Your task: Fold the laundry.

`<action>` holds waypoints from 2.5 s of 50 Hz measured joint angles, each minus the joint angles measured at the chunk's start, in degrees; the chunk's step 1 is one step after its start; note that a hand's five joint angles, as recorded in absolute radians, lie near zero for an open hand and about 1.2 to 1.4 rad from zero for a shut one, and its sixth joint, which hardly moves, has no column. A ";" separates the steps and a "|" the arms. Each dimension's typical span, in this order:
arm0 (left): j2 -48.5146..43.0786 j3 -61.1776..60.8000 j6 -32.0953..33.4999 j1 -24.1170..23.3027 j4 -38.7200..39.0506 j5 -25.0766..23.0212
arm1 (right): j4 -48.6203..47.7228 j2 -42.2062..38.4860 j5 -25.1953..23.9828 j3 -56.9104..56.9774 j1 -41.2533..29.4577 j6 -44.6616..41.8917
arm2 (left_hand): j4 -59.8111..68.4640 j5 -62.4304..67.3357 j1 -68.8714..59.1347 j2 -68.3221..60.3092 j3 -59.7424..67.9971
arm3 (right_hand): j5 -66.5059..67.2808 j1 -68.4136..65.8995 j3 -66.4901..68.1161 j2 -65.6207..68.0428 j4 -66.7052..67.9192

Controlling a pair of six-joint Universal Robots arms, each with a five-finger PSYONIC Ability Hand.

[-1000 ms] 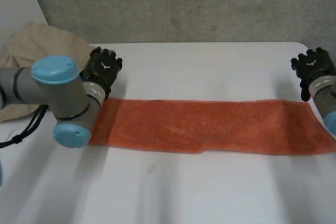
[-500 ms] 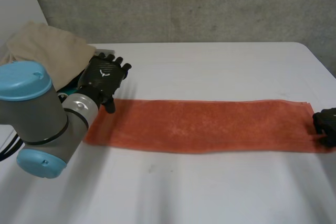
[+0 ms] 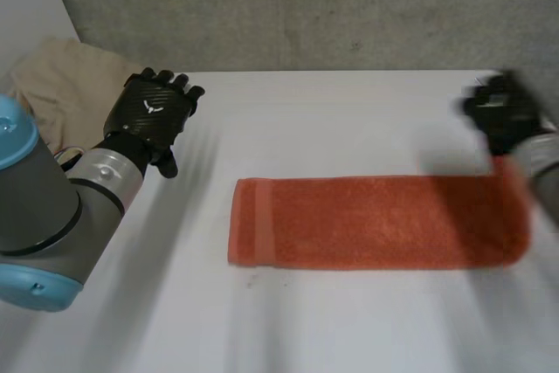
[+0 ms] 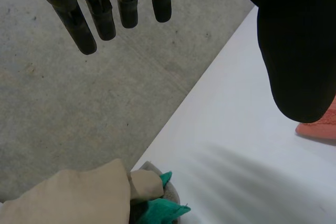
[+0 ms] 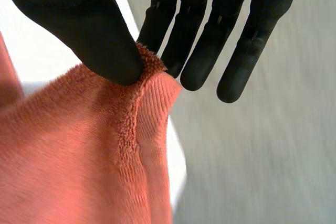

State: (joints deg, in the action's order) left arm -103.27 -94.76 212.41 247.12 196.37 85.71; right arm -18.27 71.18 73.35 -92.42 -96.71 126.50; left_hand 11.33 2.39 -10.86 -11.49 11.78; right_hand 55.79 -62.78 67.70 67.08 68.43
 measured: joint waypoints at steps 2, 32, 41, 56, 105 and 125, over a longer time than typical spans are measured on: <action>0.49 -0.59 0.00 -0.04 0.01 0.00 | -2.31 0.46 -2.41 -1.64 -7.10 -0.20 | 0.00 0.01 0.00 0.00 0.00 | 0.00 0.00 0.00 0.00 0.00; -4.99 4.24 -3.40 -12.12 2.78 -0.02 | 3.92 2.93 2.58 -14.42 -14.15 28.48 | 0.00 -0.03 0.00 0.00 0.00 | -53.51 50.24 -56.12 -55.39 -57.07; -19.14 16.10 -3.47 -20.14 2.37 1.14 | 4.78 2.24 5.06 -19.10 -5.47 17.76 | 0.00 0.01 0.00 0.00 0.00 | -26.37 23.07 -28.48 -27.39 -29.31; -9.78 9.79 -3.84 -12.59 0.46 12.42 | -8.91 0.51 2.65 -8.65 -21.45 7.59 | 0.00 0.02 0.00 0.00 0.00 | 1.14 1.36 0.05 0.11 0.00; -23.36 18.38 -26.34 -16.54 -21.94 13.91 | 32.85 -23.93 4.11 25.19 -22.75 45.90 | 0.00 0.00 -0.04 0.00 0.00 | -53.51 50.23 -56.04 -55.33 -56.88; -7.60 19.13 -17.97 -12.42 -19.97 0.06 | 16.28 -4.20 12.74 3.37 -21.81 39.90 | 0.00 -0.01 0.00 0.00 0.00 | -53.52 51.01 -56.04 -55.33 -56.88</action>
State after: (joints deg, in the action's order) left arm -110.87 -75.63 194.44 234.70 176.40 85.77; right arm -1.99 66.97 86.09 -89.05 -118.52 166.40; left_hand 11.33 2.38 -10.86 -11.49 11.77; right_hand 2.27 -11.77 11.66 11.75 11.55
